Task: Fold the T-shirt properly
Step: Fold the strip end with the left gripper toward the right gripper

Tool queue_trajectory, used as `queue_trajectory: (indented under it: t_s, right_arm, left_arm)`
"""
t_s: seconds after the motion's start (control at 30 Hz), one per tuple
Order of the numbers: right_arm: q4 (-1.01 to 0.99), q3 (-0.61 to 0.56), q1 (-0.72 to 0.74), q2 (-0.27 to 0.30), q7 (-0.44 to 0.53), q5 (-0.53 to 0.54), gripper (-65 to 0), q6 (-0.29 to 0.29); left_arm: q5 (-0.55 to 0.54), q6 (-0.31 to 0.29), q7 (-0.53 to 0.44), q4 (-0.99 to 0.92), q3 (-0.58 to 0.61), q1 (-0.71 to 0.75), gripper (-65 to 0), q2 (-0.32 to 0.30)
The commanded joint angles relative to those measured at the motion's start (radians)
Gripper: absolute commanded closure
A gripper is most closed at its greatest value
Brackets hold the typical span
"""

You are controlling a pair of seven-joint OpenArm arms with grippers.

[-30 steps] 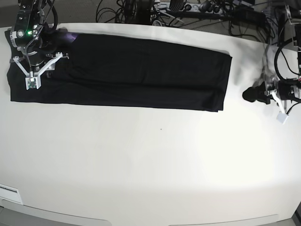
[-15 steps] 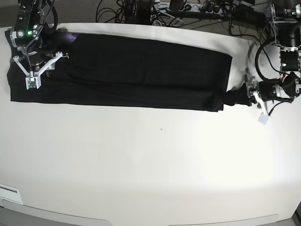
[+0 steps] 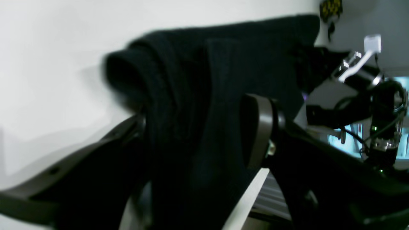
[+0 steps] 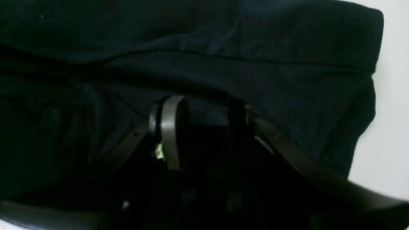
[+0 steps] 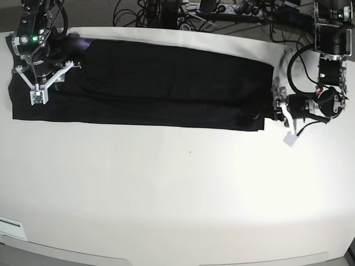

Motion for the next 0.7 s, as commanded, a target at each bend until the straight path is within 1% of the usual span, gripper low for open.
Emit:
queue_trajectory:
  t_s: [0.0, 0.07, 0.1, 0.13, 0.17, 0.23, 0.27, 0.3, 0.33, 0.37, 0.43, 0.47, 0.57, 0.67]
  right_arm:
    - [0.02, 0.006, 0.002, 0.012, 0.015, -0.001, -26.0, -0.001]
    - [0.02, 0.006, 0.003, 0.012, 0.015, -0.001, -26.0, 0.0]
    - [0.02, 0.006, 0.003, 0.012, 0.015, -0.001, -25.9, -0.001]
    - [0.02, 0.006, 0.003, 0.012, 0.015, -0.001, -25.9, -0.001]
    - [0.02, 0.006, 0.003, 0.012, 0.015, -0.001, -25.9, -0.001]
    - [0.02, 0.006, 0.003, 0.012, 0.016, -0.001, -25.8, -0.001]
    - [0.02, 0.006, 0.003, 0.012, 0.016, -0.001, -25.4, -0.005]
    - [0.02, 0.006, 0.003, 0.012, 0.015, 0.0, -24.8, -0.013]
    - [0.02, 0.006, 0.003, 0.012, 0.015, -0.001, -22.7, -0.023]
    - [0.021, 0.006, 0.003, 0.012, 0.016, -0.001, -19.3, -0.029]
    - [0.033, 0.006, 0.003, 0.012, 0.016, 0.0, -12.5, -0.03]
    - [0.047, 0.006, 0.003, 0.012, 0.016, 0.0, -11.2, -0.027]
    - [0.114, 0.006, 0.003, 0.012, 0.016, 0.0, -11.1, -0.014]
    - [0.185, 0.006, 0.002, 0.012, 0.016, 0.0, -11.0, -0.016]
  left_arm:
    - [0.02, 0.016, 0.035, 0.019, 0.006, 0.002, -37.7, -0.011]
    - [0.02, 0.016, 0.026, 0.043, 0.006, 0.002, -37.6, -0.01]
    - [0.02, 0.016, 0.019, 0.051, 0.006, 0.001, -36.4, -0.009]
    - [0.02, 0.016, 0.011, 0.056, 0.006, 0.001, -32.9, -0.008]
    - [0.033, 0.018, 0.001, 0.057, 0.006, 0.001, -26.1, -0.006]
    - [0.079, 0.034, -0.022, 0.057, 0.006, -0.002, -6.6, -0.006]
    - [0.107, 0.038, -0.042, 0.057, 0.006, -0.003, 0.0, -0.006]
    - [0.133, 0.049, -0.063, 0.057, 0.005, -0.004, 0.0, -0.009]
    - [0.155, 0.054, -0.084, 0.057, 0.004, -0.007, 0.0, -0.01]
    - [0.17, 0.058, -0.101, 0.057, 0.0, -0.008, 0.0, -0.011]
    - [0.169, 0.056, -0.103, 0.058, -0.018, -0.014, 0.0, -0.011]
    - [0.169, 0.056, -0.103, 0.058, -0.031, -0.016, 0.0, -0.011]
    - [0.169, 0.05, -0.102, 0.057, -0.085, -0.023, 0.0, -0.011]
    - [0.171, 0.049, -0.101, 0.057, -0.14, -0.023, 0.0, -0.016]
